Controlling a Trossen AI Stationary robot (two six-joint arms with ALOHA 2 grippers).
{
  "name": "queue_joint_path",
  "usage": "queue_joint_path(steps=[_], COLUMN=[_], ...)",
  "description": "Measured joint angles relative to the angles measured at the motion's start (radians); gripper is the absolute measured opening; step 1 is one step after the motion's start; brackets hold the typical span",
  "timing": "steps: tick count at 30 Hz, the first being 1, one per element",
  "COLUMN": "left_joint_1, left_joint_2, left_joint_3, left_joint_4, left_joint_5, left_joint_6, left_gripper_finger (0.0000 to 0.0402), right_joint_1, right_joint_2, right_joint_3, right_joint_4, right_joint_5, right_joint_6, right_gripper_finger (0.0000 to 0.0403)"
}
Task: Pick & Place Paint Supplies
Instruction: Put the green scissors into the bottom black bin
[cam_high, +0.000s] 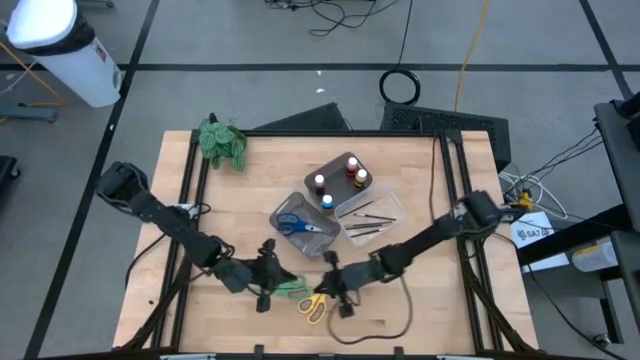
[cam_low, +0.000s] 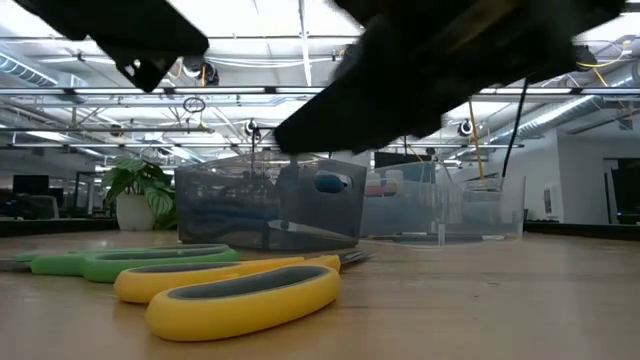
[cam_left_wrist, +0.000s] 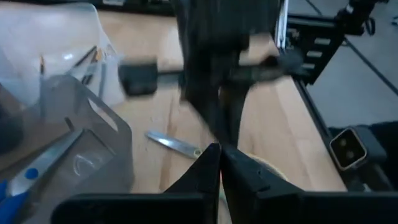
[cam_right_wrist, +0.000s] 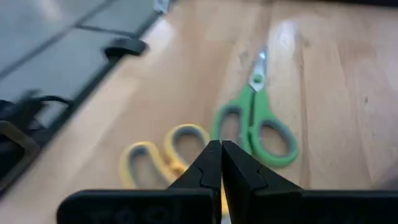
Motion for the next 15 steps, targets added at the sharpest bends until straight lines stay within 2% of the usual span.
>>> queue_joint_path(steps=[6,11,15], left_joint_1=[-0.018,-0.030,-0.030], left_joint_2=[-0.031,-0.023,-0.015], left_joint_3=[0.000,0.000,0.000], left_joint_4=[-0.001,-0.003,-0.006], left_joint_5=[-0.022,-0.007,-0.006], left_joint_6=[-0.003,-0.009,-0.026], left_gripper_finger=[0.0025,0.0025,0.0026], right_joint_1=[-0.023,-0.017,-0.017], right_joint_2=[0.134,0.155,0.154], right_joint_3=[0.162,0.198,0.198], right_joint_4=[-0.119,-0.108,-0.146], right_joint_5=[-0.027,-0.047,-0.003], right_joint_6=[0.000,-0.008,0.001], right_gripper_finger=[0.0000,0.0000,0.0000])
